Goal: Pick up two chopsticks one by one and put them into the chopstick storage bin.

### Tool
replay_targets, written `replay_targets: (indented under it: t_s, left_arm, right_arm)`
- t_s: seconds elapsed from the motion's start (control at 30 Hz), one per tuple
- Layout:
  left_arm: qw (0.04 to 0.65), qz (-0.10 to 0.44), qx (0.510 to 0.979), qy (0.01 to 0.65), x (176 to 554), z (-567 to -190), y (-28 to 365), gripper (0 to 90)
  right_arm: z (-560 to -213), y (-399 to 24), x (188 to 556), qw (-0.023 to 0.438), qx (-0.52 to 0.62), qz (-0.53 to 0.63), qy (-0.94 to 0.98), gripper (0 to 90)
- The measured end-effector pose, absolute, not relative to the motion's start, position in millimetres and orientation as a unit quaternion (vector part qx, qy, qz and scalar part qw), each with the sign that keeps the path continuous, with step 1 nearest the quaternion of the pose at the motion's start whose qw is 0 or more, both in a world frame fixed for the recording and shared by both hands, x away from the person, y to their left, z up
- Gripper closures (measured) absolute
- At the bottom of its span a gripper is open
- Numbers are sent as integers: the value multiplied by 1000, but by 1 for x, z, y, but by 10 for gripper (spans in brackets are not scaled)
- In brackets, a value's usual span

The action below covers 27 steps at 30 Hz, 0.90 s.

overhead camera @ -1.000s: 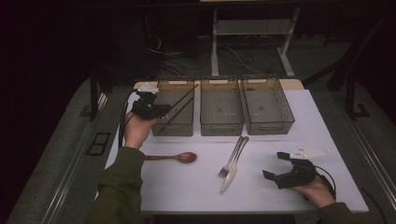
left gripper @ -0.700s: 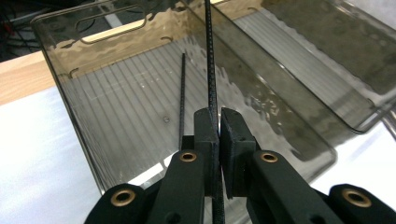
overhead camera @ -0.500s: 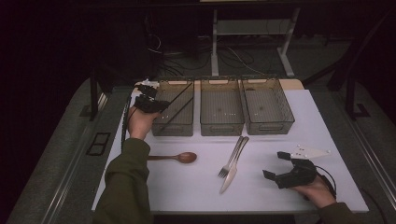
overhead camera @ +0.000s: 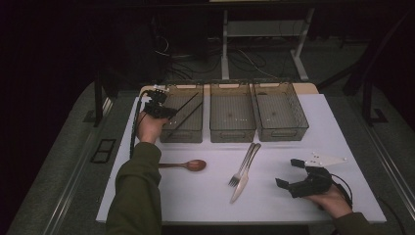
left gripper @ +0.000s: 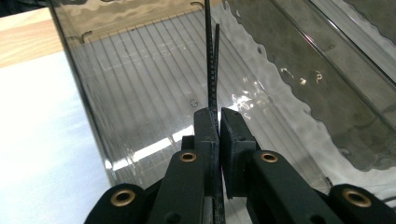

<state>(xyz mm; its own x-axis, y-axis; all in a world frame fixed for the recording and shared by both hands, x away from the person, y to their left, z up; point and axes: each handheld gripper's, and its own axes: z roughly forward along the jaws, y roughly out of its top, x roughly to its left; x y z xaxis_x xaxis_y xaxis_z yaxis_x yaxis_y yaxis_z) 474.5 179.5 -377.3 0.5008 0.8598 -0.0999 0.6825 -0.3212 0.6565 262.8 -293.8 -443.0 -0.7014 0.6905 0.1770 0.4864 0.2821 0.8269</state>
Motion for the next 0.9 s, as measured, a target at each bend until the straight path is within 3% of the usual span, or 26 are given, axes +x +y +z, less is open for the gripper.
replay_targets:
  t_s: [0.37,0.5,0.9]
  left_arm:
    - [310,123,813,477,479,-387,168,839]
    - [314,141,812,472,478,-384,169,700]
    - [364,138,823,414,460,-361,170,498]
  right_arm:
    - [-443,-294,262,108,371,472,793,14]
    - [-442,-294,262,108,370,472,793,14]
    - [-443,-294,262,108,371,471,793,14]
